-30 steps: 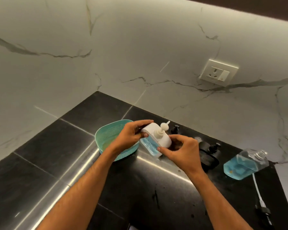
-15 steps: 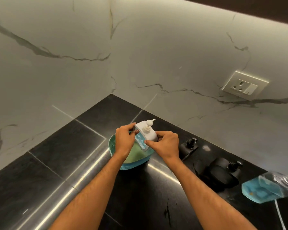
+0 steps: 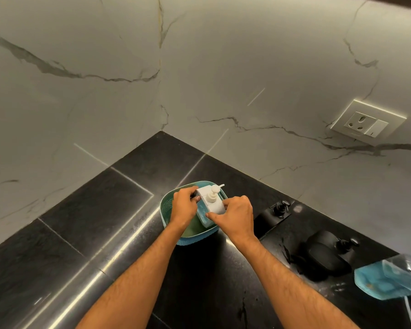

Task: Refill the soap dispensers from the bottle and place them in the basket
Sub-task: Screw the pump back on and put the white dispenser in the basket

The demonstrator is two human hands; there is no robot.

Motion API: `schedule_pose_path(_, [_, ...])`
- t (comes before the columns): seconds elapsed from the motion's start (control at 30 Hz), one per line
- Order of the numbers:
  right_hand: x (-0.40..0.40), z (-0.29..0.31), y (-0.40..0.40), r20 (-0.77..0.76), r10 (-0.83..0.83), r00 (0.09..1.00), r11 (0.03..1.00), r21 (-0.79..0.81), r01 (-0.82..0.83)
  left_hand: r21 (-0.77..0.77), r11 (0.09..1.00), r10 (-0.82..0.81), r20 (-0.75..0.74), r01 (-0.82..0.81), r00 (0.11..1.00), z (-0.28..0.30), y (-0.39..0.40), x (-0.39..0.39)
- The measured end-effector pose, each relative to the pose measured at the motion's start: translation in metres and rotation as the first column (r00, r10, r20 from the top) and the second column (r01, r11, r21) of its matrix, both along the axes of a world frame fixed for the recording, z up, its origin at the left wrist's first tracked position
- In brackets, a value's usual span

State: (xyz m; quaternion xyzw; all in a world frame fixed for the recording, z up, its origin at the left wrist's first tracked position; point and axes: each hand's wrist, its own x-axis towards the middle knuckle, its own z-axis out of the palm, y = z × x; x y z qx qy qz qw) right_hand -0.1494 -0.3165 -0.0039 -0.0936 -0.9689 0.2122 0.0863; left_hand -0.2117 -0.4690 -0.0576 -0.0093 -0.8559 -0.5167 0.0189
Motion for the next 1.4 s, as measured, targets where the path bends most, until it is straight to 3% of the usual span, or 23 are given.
schedule_pose_path(0.2, [-0.003,-0.008,0.001,-0.03,-0.015,0.999,1.0,-0.024,0.014,-0.005,0.996,-0.093,0.107,0.094,0.99,-0.003,0.005,-0.001])
schedule_pose_path(0.4, [0.0,-0.011,0.003,-0.036,-0.009,0.999,0.999,-0.041,0.008,-0.019,0.998,0.061,0.11,-0.059,0.992,-0.006,-0.001,0.001])
schedule_pose_path(0.8, [0.005,-0.005,0.005,-0.046,0.049,0.998,0.996,-0.068,-0.053,-0.039,0.998,0.055,0.104,-0.051,0.993,0.012,0.002,0.009])
schedule_pose_path(1.13, [0.009,-0.008,0.005,-0.044,0.074,0.996,0.993,-0.088,-0.078,-0.148,0.987,0.079,0.135,-0.059,0.988,0.027,0.005,0.02])
schedule_pose_path(1.23, [0.013,-0.005,0.007,-0.061,0.085,0.995,0.993,-0.074,-0.089,-0.164,0.979,0.138,0.097,-0.121,0.986,0.034,0.008,0.03])
schedule_pose_path(1.4, [0.031,0.004,0.028,-0.152,0.085,0.985,0.994,-0.052,-0.094,-0.117,0.972,0.196,-0.088,-0.205,0.977,0.055,0.022,0.064])
